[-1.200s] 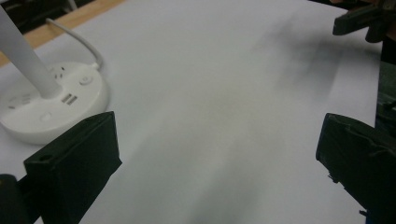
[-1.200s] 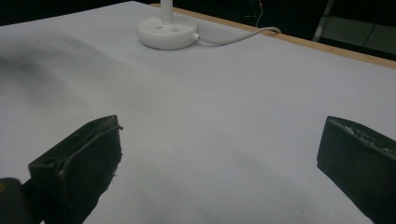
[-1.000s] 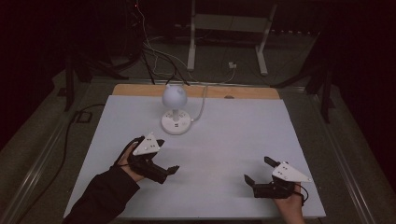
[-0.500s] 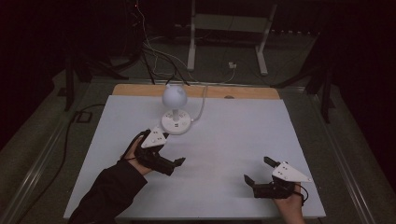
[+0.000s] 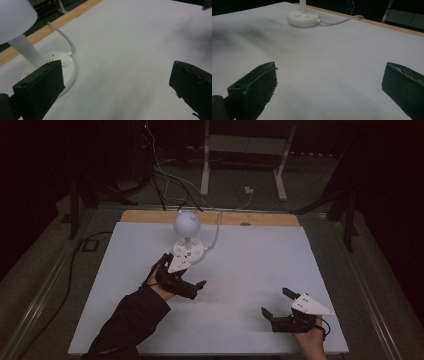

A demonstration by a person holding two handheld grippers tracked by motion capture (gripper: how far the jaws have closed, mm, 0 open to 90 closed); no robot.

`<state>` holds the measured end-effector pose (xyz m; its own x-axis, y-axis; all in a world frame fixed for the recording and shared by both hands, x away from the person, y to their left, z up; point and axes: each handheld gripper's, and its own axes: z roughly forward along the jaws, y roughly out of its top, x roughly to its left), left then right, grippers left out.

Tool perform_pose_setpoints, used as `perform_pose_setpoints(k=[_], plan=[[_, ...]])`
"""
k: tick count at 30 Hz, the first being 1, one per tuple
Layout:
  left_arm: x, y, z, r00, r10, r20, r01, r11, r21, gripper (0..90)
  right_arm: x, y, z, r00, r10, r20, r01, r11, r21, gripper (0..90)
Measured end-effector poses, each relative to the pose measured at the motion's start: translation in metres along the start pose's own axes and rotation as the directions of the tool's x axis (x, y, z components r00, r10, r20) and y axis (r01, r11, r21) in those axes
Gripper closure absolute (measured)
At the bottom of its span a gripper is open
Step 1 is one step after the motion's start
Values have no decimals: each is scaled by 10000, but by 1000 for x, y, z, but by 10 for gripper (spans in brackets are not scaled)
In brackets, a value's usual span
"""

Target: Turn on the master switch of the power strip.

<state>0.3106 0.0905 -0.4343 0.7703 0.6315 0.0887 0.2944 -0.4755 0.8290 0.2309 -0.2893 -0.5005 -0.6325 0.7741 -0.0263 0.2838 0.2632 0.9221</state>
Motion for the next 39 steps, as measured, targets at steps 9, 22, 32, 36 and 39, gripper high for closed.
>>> perform_pose_setpoints(k=[9,22,32,36,39], plan=[[3,2,15,9994,-287,-186,282,9993,-263,0,0,0,0,10000,7,-25,-8,10000,-8,0],[11,0,39,9946,-946,-423,928,9948,-414,1,0,0,0,10000,26,-71,-26,10000,-41,0],[13,-4,54,9870,-1156,-1115,1094,9922,-602,1,1,1,-1,9999,57,-141,-58,9999,-84,0],[18,-4,60,9851,-1168,-1266,1114,9926,-489,1,1,1,-1,9999,68,-151,-69,9999,-94,0],[22,-5,64,9842,-1290,-1216,1247,9913,-421,1,0,1,-1,9998,56,-166,-59,9999,-141,0]])
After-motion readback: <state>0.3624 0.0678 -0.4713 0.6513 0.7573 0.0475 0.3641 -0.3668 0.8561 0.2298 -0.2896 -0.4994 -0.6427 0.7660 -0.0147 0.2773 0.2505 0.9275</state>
